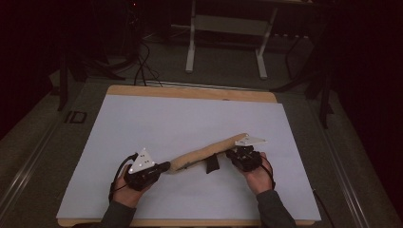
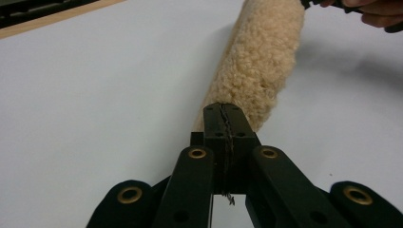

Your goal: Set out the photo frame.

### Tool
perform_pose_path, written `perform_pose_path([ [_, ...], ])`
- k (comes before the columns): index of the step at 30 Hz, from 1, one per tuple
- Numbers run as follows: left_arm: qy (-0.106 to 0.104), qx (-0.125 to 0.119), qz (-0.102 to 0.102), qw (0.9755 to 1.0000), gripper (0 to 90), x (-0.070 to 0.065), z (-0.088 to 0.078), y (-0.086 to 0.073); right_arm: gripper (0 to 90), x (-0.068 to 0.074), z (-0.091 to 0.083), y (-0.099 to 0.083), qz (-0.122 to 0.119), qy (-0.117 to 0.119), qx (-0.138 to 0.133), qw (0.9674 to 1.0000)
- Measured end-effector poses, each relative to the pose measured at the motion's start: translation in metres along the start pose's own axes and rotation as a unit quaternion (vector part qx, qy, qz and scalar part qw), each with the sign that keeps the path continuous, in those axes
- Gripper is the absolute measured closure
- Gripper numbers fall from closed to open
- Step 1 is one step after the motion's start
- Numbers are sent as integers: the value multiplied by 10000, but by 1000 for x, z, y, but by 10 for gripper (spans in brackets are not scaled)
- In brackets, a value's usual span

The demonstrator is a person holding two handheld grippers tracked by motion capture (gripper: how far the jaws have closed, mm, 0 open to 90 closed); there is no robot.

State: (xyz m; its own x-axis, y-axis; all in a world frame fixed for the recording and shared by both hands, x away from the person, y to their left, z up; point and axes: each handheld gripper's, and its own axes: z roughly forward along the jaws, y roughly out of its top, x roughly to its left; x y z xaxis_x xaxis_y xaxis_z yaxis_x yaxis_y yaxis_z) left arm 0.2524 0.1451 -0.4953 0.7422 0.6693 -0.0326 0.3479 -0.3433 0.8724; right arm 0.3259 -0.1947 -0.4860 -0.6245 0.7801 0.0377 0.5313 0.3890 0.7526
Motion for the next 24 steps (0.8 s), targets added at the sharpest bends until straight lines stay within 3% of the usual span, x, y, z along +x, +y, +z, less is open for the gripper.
perform_pose_path([
  [11,-172,7,109,9998,900,-10,4,2,900,4,3,5,-43,18,16,10000],
  [24,-231,-6,196,9995,900,-18,8,4,900,8,7,8,-64,68,37,9999],
])
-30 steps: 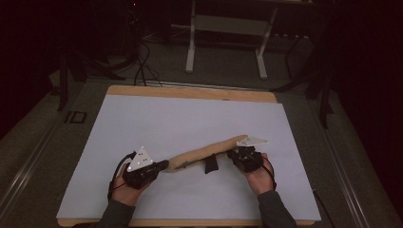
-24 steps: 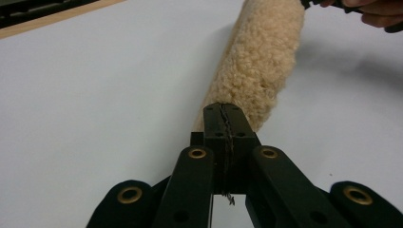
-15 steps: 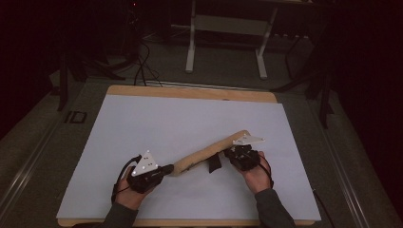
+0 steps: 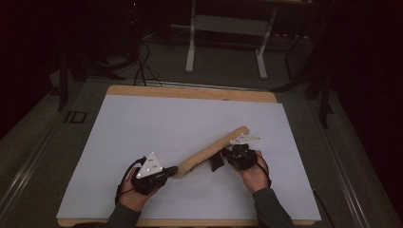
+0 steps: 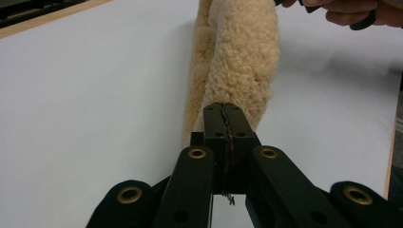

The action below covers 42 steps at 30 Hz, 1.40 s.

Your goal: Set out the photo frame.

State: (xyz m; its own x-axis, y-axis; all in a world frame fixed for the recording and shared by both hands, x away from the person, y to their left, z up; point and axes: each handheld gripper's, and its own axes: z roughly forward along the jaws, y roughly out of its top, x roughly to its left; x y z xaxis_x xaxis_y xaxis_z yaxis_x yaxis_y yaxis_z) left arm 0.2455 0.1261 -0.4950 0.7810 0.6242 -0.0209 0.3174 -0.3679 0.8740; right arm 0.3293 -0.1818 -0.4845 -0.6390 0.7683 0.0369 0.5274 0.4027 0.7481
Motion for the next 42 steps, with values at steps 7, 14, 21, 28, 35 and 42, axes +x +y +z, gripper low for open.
perform_pose_path([
  [7,21,-28,-42,10000,900,0,2,0,900,3,2,2,-26,42,-13,10000],
  [14,-79,-20,36,10000,900,-6,5,2,900,5,4,0,-57,28,13,10000],
  [21,-169,-20,124,9998,900,-13,9,4,900,4,3,0,-47,8,21,10000],
  [28,-255,-15,186,9995,900,-20,13,6,900,5,3,0,-55,45,0,10000],
  [35,-338,-5,267,9991,900,-27,17,8,900,7,3,0,-75,92,5,9999],
  [42,-505,33,359,9981,900,-33,22,11,900,7,3,0,-105,108,-11,9999],
])
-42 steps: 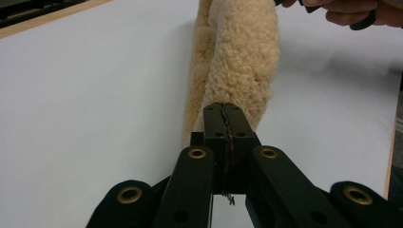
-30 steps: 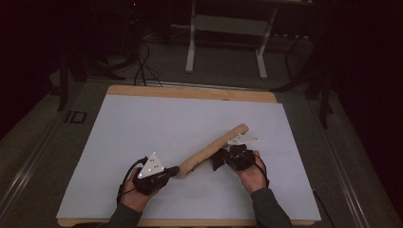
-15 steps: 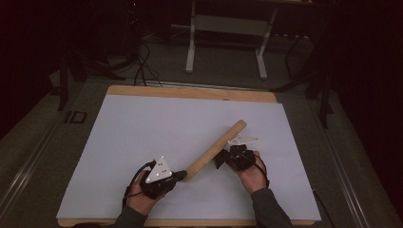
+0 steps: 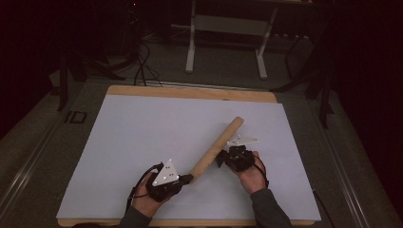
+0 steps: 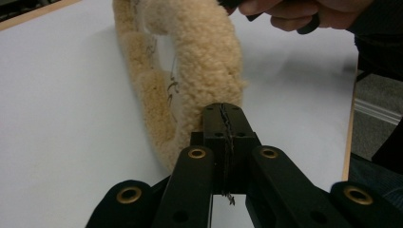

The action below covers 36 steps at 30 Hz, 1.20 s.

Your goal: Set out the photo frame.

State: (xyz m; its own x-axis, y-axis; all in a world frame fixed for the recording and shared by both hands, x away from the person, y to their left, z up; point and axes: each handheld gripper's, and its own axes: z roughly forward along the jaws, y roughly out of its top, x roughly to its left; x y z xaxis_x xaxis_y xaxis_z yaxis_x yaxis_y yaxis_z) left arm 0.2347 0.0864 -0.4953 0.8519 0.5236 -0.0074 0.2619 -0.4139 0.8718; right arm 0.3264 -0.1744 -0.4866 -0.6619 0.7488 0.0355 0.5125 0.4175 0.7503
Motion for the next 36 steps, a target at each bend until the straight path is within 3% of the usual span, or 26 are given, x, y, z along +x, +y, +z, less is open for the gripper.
perform_pose_path([
  [10,-36,-72,82,9999,900,0,-5,4,900,0,-1,0,38,13,-51,10000],
  [15,244,-313,-28,9992,900,6,-14,5,900,-1,-3,0,27,3,-75,10000],
  [18,413,-245,-151,9987,900,12,-13,3,900,-1,-3,1,42,-8,-81,10000],
  [21,446,-132,-207,9987,900,14,-5,1,900,-1,-3,1,34,-16,-79,10000],
  [25,428,-19,-126,9990,900,11,4,1,900,-1,-2,0,31,-13,-65,10000],
  [36,381,-14,-151,9992,900,9,5,2,900,-1,-1,1,33,-16,-19,10000],
])
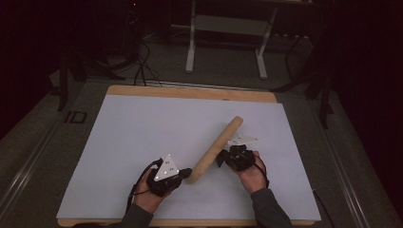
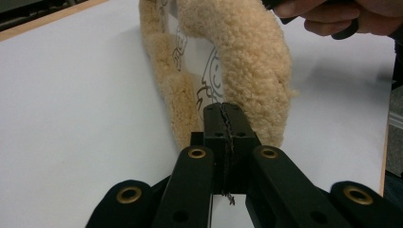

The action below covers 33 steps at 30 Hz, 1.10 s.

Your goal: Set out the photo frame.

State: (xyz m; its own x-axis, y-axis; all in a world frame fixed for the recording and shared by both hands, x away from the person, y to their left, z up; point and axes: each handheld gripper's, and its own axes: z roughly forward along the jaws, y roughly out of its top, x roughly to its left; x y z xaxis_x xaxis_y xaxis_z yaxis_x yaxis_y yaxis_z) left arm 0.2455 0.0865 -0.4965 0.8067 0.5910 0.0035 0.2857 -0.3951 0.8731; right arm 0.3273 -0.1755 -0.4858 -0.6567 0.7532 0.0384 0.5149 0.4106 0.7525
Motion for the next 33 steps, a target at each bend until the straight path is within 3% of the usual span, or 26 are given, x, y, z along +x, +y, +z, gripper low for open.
perform_pose_path([
  [9,-126,11,105,9999,900,-8,3,2,900,1,0,0,-15,23,27,10000],
  [33,-228,-47,145,9996,900,-22,13,6,900,6,4,3,51,280,40,9996],
])
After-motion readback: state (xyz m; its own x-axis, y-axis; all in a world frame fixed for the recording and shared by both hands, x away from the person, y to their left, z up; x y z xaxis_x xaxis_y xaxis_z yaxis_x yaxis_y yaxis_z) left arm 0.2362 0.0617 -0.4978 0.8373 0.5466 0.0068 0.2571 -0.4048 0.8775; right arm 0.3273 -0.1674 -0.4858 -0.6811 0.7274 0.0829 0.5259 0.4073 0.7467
